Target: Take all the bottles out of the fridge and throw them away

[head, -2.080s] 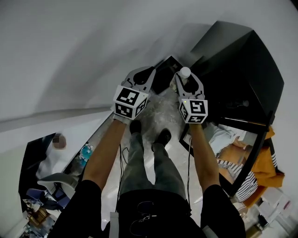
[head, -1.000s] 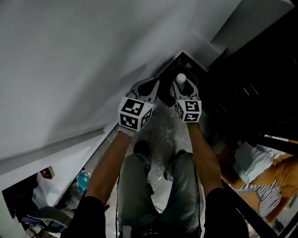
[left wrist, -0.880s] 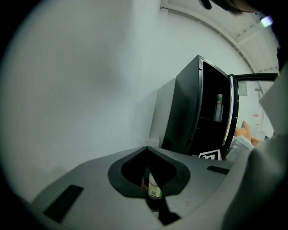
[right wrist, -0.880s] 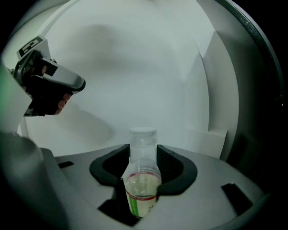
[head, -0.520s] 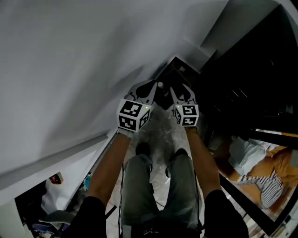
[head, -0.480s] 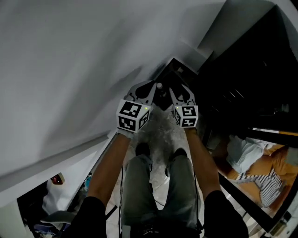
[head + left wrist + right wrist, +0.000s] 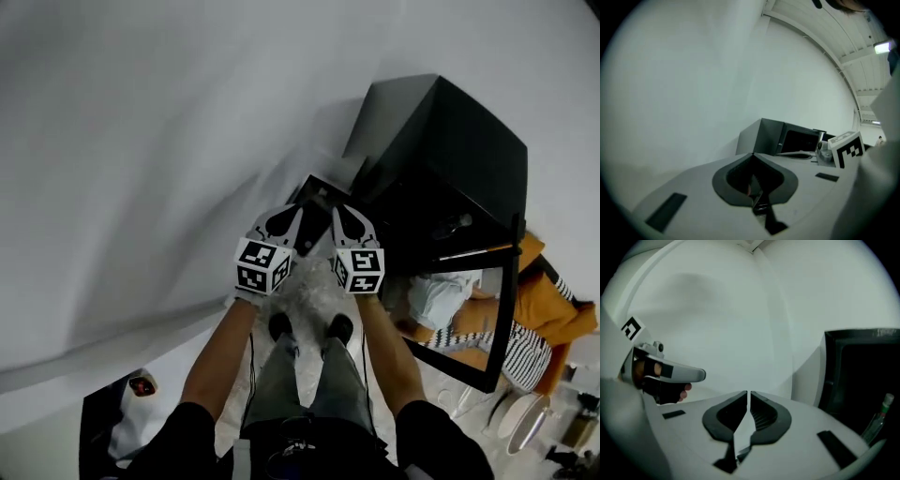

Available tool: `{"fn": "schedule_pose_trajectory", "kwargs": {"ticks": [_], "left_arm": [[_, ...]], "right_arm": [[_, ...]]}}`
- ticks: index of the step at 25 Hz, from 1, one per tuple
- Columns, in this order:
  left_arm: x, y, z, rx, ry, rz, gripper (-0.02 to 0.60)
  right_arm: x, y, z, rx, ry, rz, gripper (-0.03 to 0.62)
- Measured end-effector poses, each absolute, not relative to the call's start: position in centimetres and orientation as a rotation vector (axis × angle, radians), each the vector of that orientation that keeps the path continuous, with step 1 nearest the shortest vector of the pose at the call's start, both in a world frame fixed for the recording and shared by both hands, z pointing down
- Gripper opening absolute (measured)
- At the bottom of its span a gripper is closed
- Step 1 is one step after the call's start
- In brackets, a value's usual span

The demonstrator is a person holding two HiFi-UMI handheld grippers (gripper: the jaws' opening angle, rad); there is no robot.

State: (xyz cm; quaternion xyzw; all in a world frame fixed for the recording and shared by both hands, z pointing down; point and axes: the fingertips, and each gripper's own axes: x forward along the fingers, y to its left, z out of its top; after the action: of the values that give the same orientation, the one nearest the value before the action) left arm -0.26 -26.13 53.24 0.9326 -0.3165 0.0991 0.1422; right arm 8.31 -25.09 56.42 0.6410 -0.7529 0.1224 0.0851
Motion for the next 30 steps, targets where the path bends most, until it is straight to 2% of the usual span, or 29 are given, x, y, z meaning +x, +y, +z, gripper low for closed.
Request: {"fn": "schedule_pose_trajectory", "kwargs": {"ticks": [2, 12, 30], "left_arm": [[0.1, -24.9, 50.0, 2.701, -0.87, 0.287, 0.0], [4.2, -21.2, 38.4, 2.814, -0.707, 0.237, 0.0], [14.4, -14.5, 35.7, 2.933, -0.396, 0.269, 0.0]], "right_arm": [[8.3, -23.6, 52.5, 1.925, -2.234, 0.38, 0.008], [10.5, -18.0, 38.5, 2.045, -2.233, 0.326, 0.008], [20.2, -8.6, 34.8, 2.287, -2.02, 0.296, 0.008]]}}
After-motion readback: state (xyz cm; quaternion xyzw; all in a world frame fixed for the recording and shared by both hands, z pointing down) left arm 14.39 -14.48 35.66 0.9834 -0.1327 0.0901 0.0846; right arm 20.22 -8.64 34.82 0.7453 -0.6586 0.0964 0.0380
